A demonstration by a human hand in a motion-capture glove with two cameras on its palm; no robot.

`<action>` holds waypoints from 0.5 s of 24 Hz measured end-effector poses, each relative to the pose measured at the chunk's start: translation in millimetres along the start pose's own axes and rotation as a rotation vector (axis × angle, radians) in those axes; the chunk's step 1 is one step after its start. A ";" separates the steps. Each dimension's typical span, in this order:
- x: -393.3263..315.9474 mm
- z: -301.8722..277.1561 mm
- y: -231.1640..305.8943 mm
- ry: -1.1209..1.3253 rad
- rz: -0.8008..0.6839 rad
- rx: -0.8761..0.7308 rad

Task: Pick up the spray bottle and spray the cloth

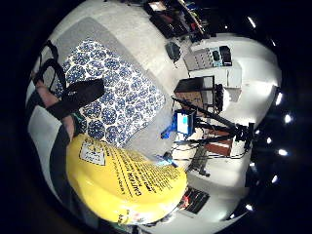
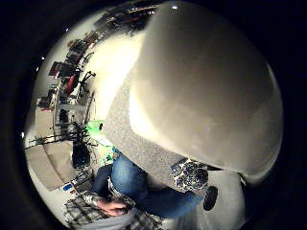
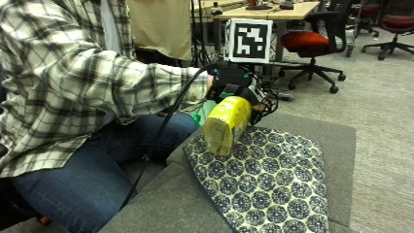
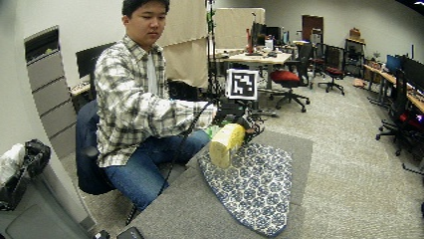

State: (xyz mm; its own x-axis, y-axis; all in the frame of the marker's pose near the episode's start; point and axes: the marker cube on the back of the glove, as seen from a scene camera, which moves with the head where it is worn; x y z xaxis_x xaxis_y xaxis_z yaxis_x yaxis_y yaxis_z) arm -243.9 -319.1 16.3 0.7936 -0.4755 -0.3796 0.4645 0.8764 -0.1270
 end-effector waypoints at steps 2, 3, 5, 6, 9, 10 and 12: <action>0.6 0.6 0.3 0.005 0.001 -0.001; 0.8 0.6 0.6 0.001 -0.001 0.001; 1.3 -0.5 1.6 -0.023 -0.007 0.015; 1.5 -1.9 2.2 -0.043 -0.008 0.029; 0.1 -11.1 4.8 -0.129 -0.003 0.108; -1.5 -15.9 6.2 -0.160 -0.004 0.146; -6.1 -27.5 10.0 -0.219 -0.013 0.234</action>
State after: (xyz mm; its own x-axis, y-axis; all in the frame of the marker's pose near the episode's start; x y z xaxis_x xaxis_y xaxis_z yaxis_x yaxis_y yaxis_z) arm -254.9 -305.4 -7.8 0.8407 -0.5142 -0.1697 0.5331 0.8408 0.0937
